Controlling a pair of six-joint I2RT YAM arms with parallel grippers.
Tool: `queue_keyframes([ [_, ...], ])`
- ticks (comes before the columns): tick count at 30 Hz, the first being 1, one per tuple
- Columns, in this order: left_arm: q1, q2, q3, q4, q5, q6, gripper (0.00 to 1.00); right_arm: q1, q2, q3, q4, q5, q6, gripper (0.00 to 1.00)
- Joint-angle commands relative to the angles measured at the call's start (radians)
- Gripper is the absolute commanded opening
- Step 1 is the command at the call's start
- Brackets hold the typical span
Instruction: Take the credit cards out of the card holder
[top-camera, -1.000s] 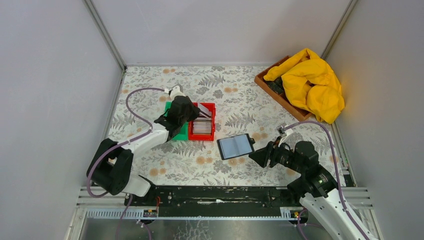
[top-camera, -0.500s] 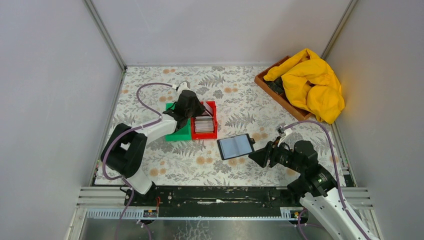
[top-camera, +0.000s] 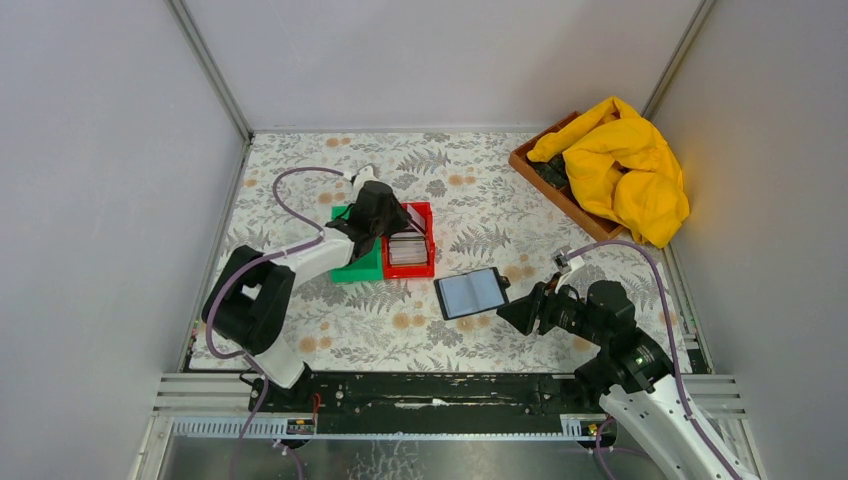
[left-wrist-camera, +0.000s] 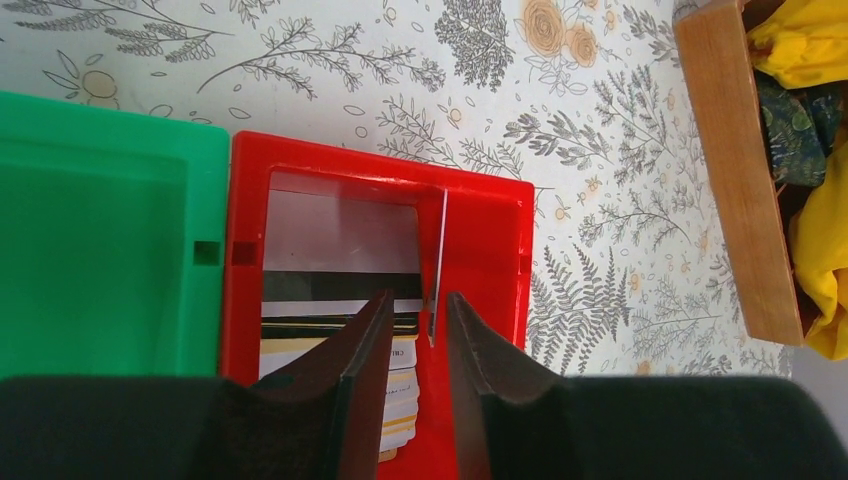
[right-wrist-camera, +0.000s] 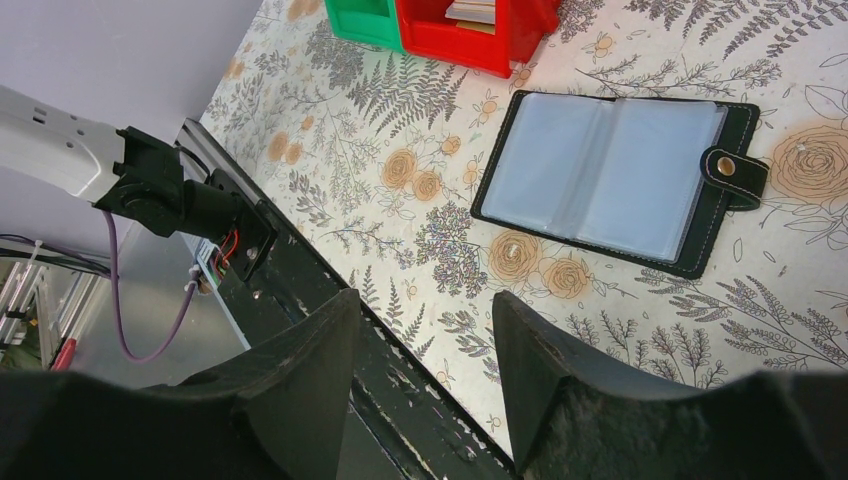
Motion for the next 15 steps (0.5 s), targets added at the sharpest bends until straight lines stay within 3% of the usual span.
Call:
queue_keyframes([
  [1, 0.006, -0.068, -0.008, -0.016, -0.062, 0.016, 0.34, -0.002, 0.008, 0.006, 0.037, -0.004, -0.015, 0.59],
  [8, 0.002, -0.183, -0.031, -0.037, -0.129, 0.071, 0.34, -0.002, 0.011, 0.005, 0.04, -0.001, -0.014, 0.59],
  [13, -0.059, -0.194, 0.007, -0.039, -0.123, 0.145, 0.21, -0.002, 0.019, 0.003, 0.043, 0.001, -0.015, 0.59],
  [15, -0.072, -0.165, 0.032, -0.033, -0.073, 0.147, 0.06, -0.003, 0.018, 0.005, 0.041, 0.002, -0.015, 0.59],
])
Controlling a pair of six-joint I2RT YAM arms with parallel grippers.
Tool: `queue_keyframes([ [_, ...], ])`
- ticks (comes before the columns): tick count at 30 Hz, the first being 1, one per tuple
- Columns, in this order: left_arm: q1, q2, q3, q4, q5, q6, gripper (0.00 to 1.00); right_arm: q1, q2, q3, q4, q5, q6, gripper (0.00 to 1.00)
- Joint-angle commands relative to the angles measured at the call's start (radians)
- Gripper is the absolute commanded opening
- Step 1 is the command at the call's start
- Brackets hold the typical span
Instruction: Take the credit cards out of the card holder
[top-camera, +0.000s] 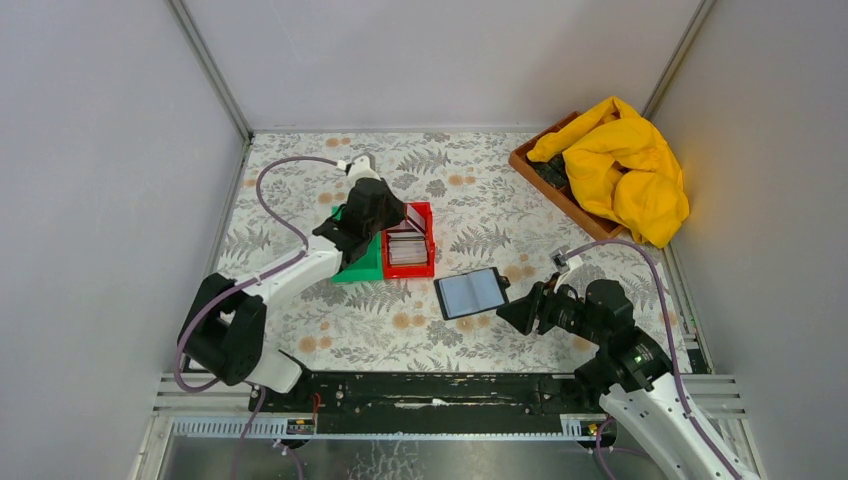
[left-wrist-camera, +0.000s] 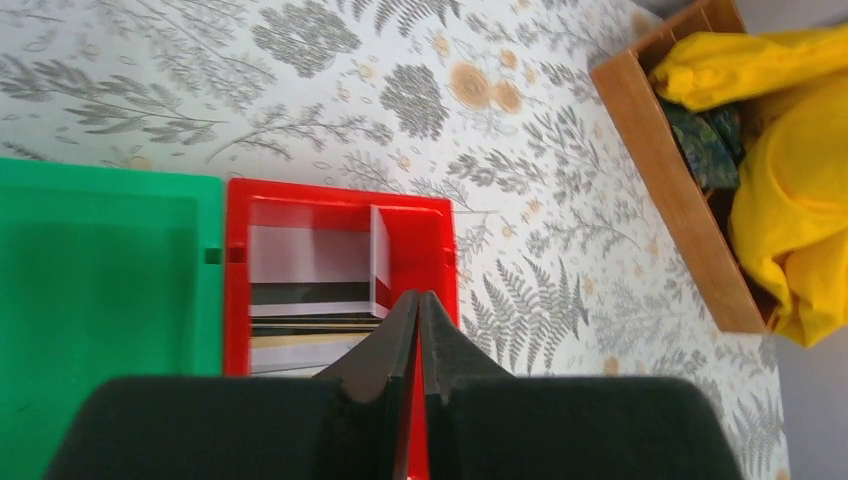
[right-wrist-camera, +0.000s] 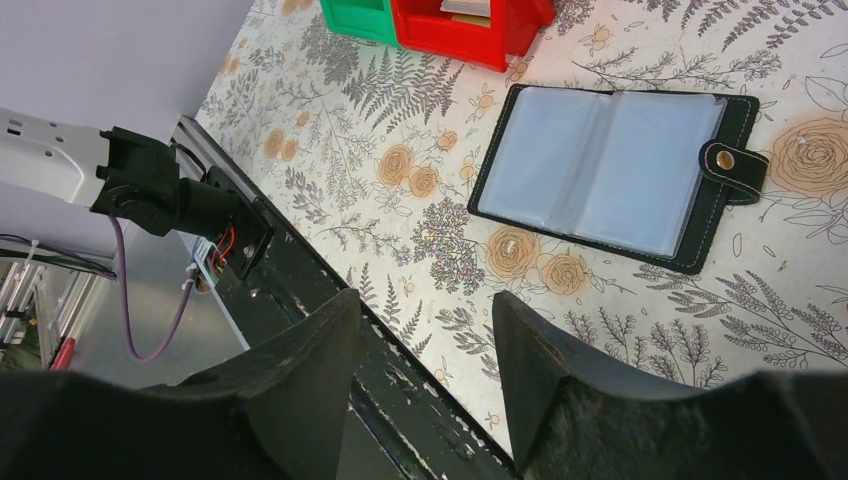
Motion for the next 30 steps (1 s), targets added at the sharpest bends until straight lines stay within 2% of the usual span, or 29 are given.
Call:
queue_keyframes([
  [1, -0.04, 0.044, 0.06, 0.005, 0.05, 0.062, 0.0, -0.003, 0.004, 0.006, 0.041, 0.002, -0.013, 0.59],
  [8, -0.046, 0.176, 0.114, 0.037, 0.114, 0.062, 0.0, -0.001, 0.004, 0.005, 0.04, 0.0, -0.012, 0.59],
  [13, -0.042, 0.252, 0.175, -0.034, 0.087, 0.075, 0.0, -0.002, 0.004, 0.007, 0.04, 0.0, -0.014, 0.59],
  [30, 0.03, 0.345, 0.11, -0.035, 0.071, 0.039, 0.0, -0.003, -0.001, 0.004, 0.04, -0.001, -0.011, 0.59],
])
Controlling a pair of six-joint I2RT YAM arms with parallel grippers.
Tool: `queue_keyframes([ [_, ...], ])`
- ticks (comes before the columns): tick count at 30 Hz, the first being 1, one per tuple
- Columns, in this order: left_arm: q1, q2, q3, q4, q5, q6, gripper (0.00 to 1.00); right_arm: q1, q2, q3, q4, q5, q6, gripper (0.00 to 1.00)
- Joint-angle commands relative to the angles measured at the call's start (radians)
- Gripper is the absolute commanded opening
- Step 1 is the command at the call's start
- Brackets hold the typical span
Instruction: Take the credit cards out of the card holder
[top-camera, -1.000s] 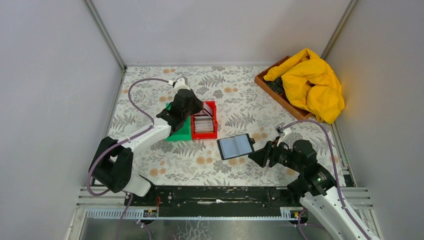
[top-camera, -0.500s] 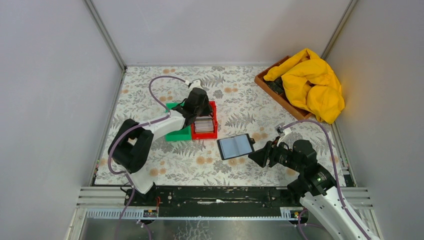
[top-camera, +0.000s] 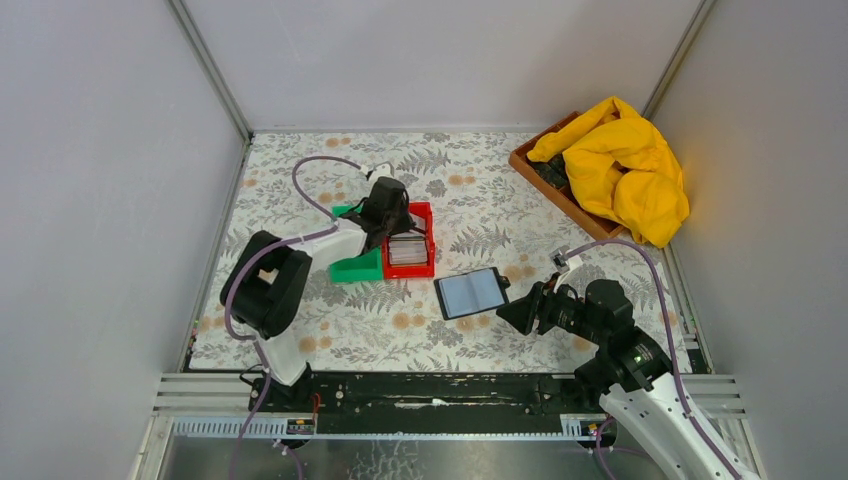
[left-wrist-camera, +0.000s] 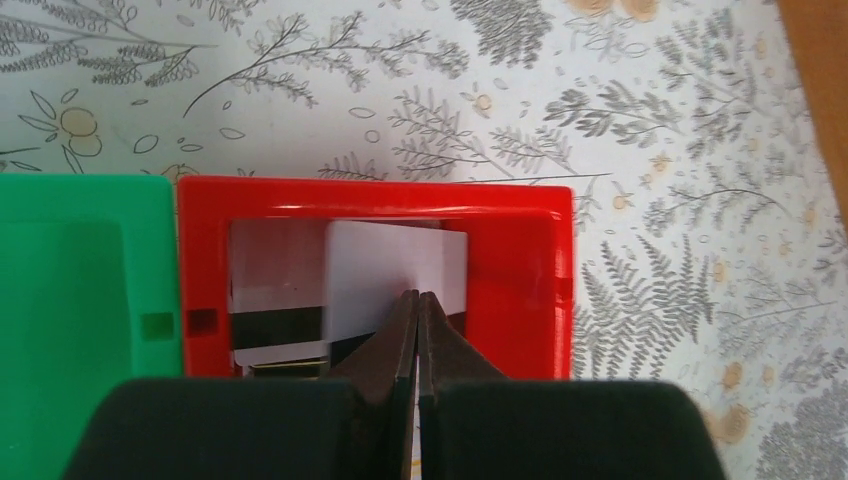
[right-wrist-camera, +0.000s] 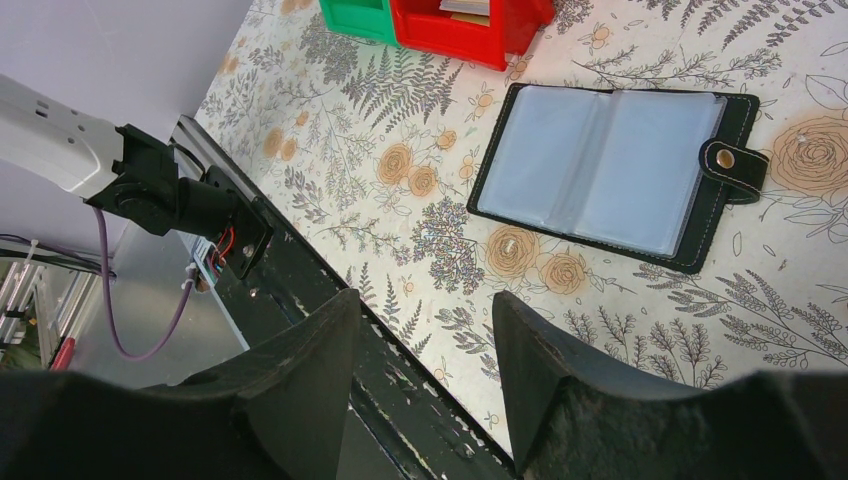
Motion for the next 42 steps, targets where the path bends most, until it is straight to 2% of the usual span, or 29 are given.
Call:
queue_keyframes([
  [1, 0.019, 0.067, -0.004, -0.008, -0.009, -0.013, 0.0, -0.002, -0.003, 0.007, 0.04, -0.001, -0.012, 0.59],
  [8, 0.032, 0.104, -0.013, -0.001, -0.021, -0.028, 0.08, -0.003, -0.001, 0.006, 0.039, -0.001, -0.012, 0.59],
  [14, 0.031, -0.006, -0.091, 0.083, -0.023, -0.02, 0.21, -0.002, 0.001, 0.004, 0.043, -0.001, -0.014, 0.59],
  [18, 0.002, -0.142, -0.133, 0.12, -0.064, 0.025, 0.41, -0.002, 0.014, 0.009, 0.044, 0.002, -0.023, 0.59],
  [21, -0.044, -0.262, -0.175, 0.167, -0.148, 0.061, 0.76, -0.002, 0.035, 0.018, 0.035, 0.02, -0.034, 0.59],
  [23, -0.067, -0.322, -0.186, 0.184, -0.181, 0.077, 0.88, -0.003, 0.062, 0.027, 0.046, 0.024, -0.038, 0.59],
  [26, -0.086, -0.392, -0.188, 0.183, -0.206, 0.088, 0.9, -0.002, 0.146, 0.046, 0.073, 0.055, -0.059, 0.59],
  [28, -0.101, -0.418, -0.186, 0.182, -0.214, 0.104, 0.87, -0.003, 0.233, 0.065, 0.102, 0.077, -0.076, 0.59],
  [30, -0.129, -0.434, -0.189, 0.18, -0.215, 0.126, 0.81, -0.002, 0.336, 0.094, 0.143, 0.101, -0.097, 0.6],
  [33, -0.208, -0.45, -0.219, 0.199, -0.236, 0.141, 0.66, 0.0, 0.503, 0.133, 0.226, 0.121, -0.115, 0.6],
  [34, -0.239, -0.45, -0.246, 0.226, -0.207, 0.14, 0.64, 0.001, 0.577, 0.147, 0.25, 0.125, -0.114, 0.6],
  [36, -0.302, -0.438, -0.281, 0.263, -0.208, 0.151, 0.67, 0.013, 0.678, 0.193, 0.277, 0.149, -0.121, 0.61],
  [38, -0.354, -0.43, -0.293, 0.261, -0.266, 0.174, 0.73, 0.042, 0.765, 0.243, 0.274, 0.214, -0.15, 0.62],
  [42, -0.408, -0.459, -0.376, 0.328, -0.341, 0.184, 0.81, 0.128, 0.912, 0.328, 0.274, 0.347, -0.215, 0.65],
])
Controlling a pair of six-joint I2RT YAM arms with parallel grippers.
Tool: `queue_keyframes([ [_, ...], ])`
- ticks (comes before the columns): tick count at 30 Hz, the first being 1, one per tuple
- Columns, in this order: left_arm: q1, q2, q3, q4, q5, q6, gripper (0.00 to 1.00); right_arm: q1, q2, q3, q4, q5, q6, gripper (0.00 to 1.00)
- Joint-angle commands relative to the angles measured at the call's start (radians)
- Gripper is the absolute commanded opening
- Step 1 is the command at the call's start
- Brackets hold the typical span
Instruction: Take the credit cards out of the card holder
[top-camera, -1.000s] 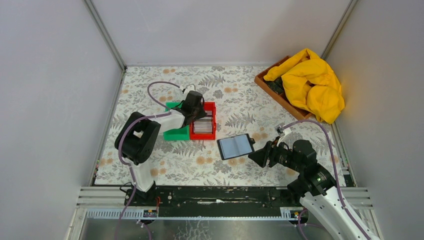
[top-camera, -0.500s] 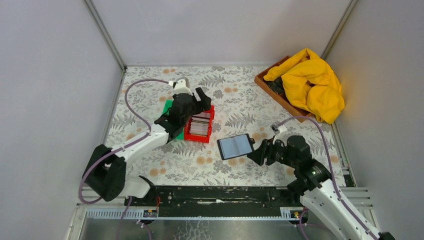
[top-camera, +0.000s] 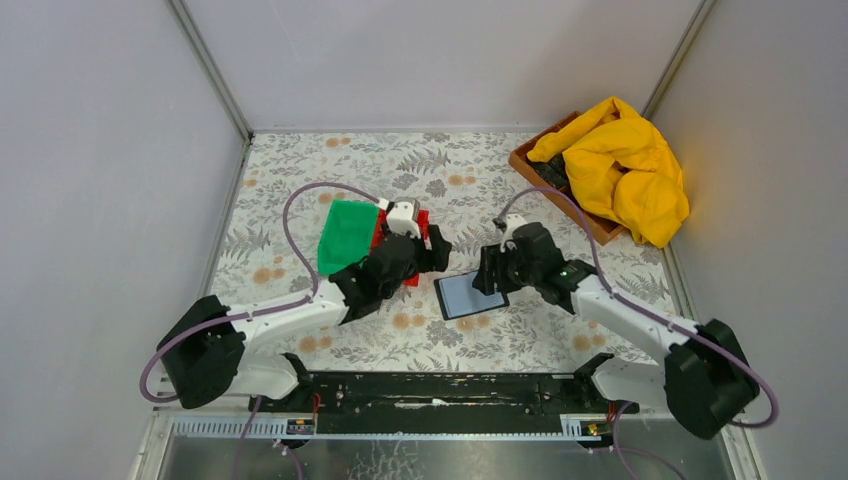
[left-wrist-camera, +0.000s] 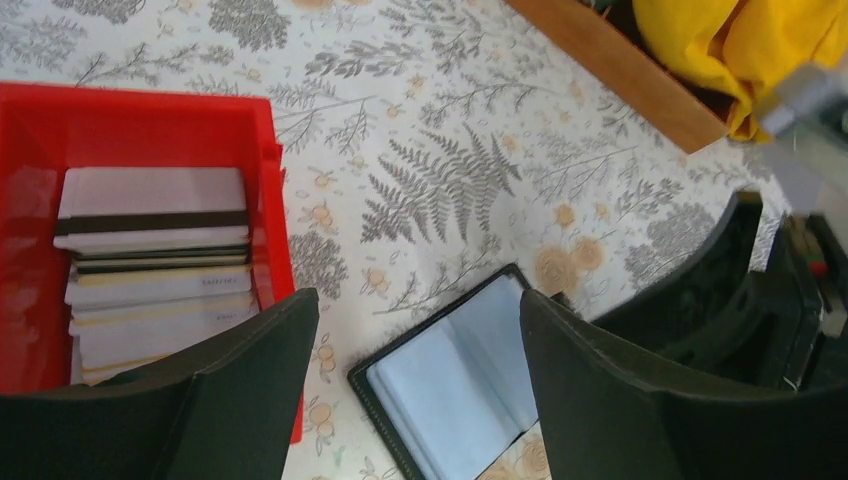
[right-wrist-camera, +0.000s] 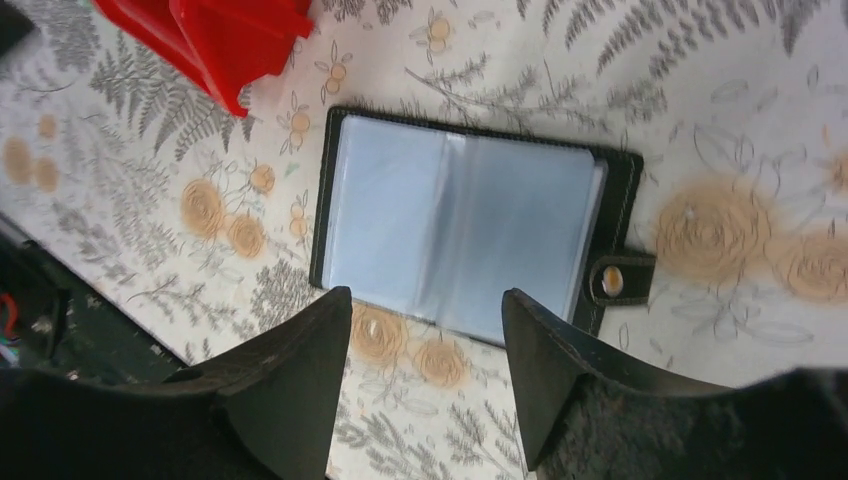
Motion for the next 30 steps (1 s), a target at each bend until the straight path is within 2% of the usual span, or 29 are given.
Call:
queue_keyframes([
  [1, -0.032, -0.04, -0.106, 0.172, -0.111, 0.031, 0.81, 0.104, 0.12, 0.118, 0.075, 0.187, -0.098, 0.65],
  [5, -0.033, -0.069, -0.157, 0.206, -0.249, 0.046, 0.81, 0.206, 0.197, 0.094, 0.17, 0.263, -0.109, 0.72],
  [10, -0.027, -0.042, -0.132, 0.164, -0.378, 0.046, 0.81, 0.223, 0.252, -0.028, 0.39, 0.259, -0.09, 0.73],
  [16, 0.025, 0.031, -0.094, 0.112, -0.317, -0.012, 0.83, 0.275, 0.305, -0.003, 0.382, 0.31, -0.139, 0.72],
  [30, 0.048, 0.037, -0.096, 0.107, -0.294, -0.014, 0.83, 0.36, 0.308, 0.006, 0.381, 0.412, -0.182, 0.7],
])
